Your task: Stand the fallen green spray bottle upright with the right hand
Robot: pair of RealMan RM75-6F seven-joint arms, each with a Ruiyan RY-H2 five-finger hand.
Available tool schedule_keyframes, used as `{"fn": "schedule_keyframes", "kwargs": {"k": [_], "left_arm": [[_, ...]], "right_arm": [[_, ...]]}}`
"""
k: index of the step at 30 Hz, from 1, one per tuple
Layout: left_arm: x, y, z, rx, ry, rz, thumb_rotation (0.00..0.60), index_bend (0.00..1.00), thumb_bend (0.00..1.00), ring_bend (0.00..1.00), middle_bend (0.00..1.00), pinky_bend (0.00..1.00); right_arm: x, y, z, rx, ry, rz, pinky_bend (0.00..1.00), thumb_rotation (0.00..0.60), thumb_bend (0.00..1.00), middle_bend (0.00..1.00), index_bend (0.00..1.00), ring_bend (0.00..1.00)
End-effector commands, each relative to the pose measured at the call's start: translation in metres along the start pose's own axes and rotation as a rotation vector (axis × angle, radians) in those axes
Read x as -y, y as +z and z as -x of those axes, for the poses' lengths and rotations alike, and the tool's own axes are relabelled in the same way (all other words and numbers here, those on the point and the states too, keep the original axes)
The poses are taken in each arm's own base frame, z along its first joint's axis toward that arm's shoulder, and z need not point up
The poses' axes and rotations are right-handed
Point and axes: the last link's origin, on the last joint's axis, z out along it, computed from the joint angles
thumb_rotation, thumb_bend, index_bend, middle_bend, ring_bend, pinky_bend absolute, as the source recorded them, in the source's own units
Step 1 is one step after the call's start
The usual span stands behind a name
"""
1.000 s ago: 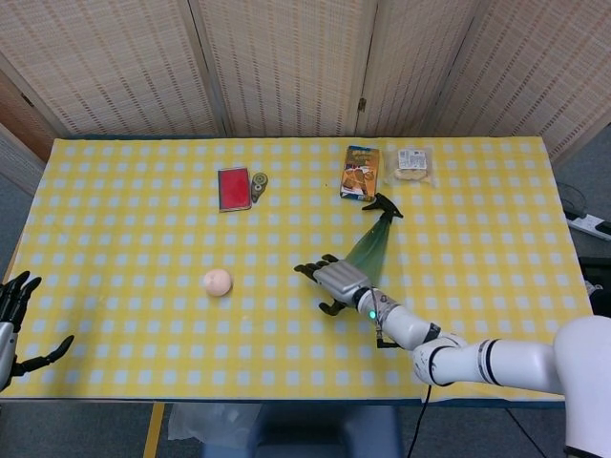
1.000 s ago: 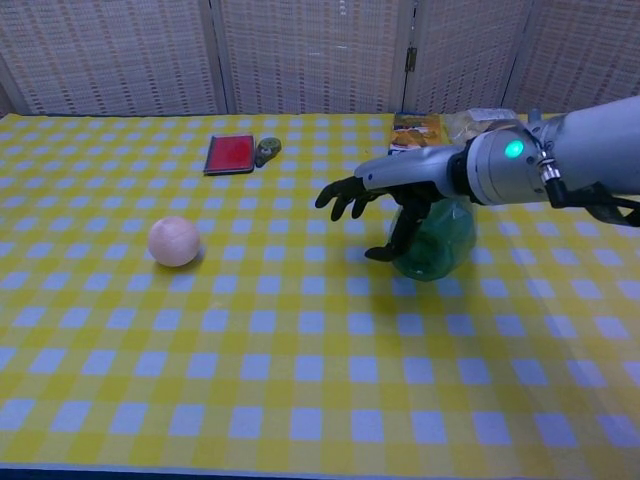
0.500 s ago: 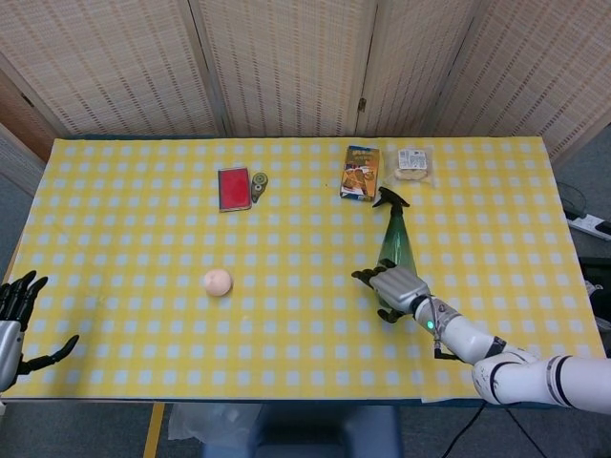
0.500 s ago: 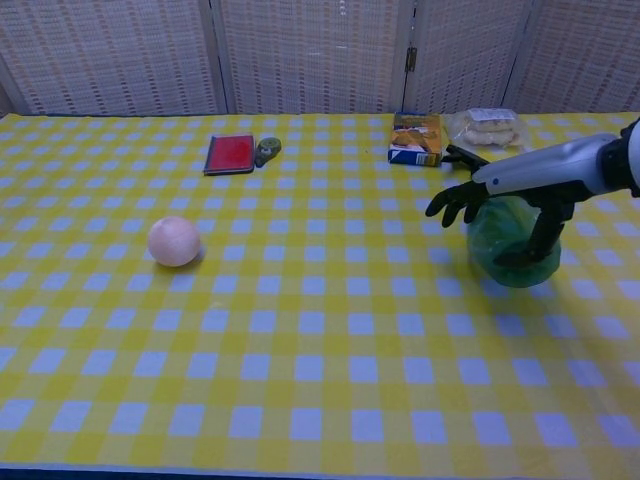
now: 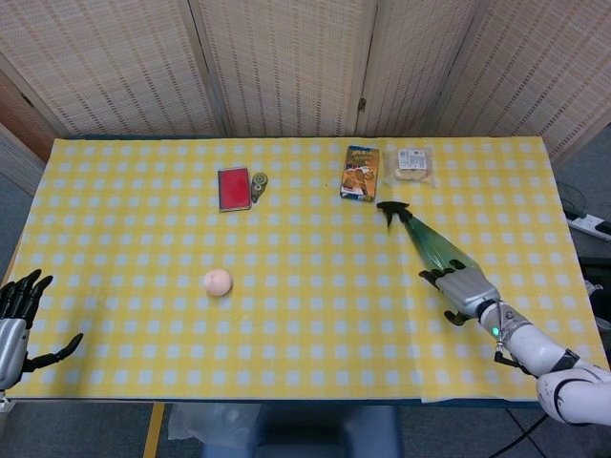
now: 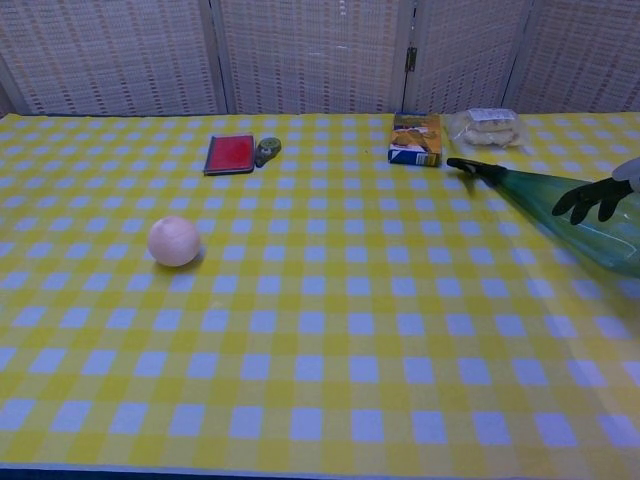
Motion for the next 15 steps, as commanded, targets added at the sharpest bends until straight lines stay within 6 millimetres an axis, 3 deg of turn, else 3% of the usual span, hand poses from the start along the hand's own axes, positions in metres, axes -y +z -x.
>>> {"fn": "schedule_keyframes", "kwargs": {"k": [1, 6, 10, 15], "left_arm": [[0.0, 0.0, 0.0, 0.0, 0.0, 0.001, 0.319, 0.0, 0.26, 0.05, 0.05, 0.02], [0.0, 0.0, 0.0, 0.0, 0.001, -0.001, 0.32, 0.0, 0.26, 0.05, 0.05, 0.02], [0.001, 0.0, 0.0, 0.0, -0.002, -0.005, 0.32, 0.0, 0.26, 0.05, 0.05, 0.02], [0.0, 0.001, 0.001, 0.009, -0.004, -0.001, 0.322, 0.0, 0.26, 0.05, 0.05, 0.02]], "right_arm": [[-0.022, 0.002, -0.003, -0.019, -0.018, 0.075, 0.0, 0.6, 0.47, 0.16, 0.02, 0.17], [-0.042, 0.01, -0.011, -0.066, -0.007, 0.152, 0.0, 0.6, 0.46, 0.16, 0.02, 0.17], [-0.042, 0.007, -0.017, -0.09, 0.148, 0.145, 0.0, 0.6, 0.46, 0.16, 0.02, 0.17], [-0.041, 0.008, -0.038, -0.185, 0.305, 0.123, 0.0, 0.6, 0.46, 0.12, 0.01, 0.12]]}}
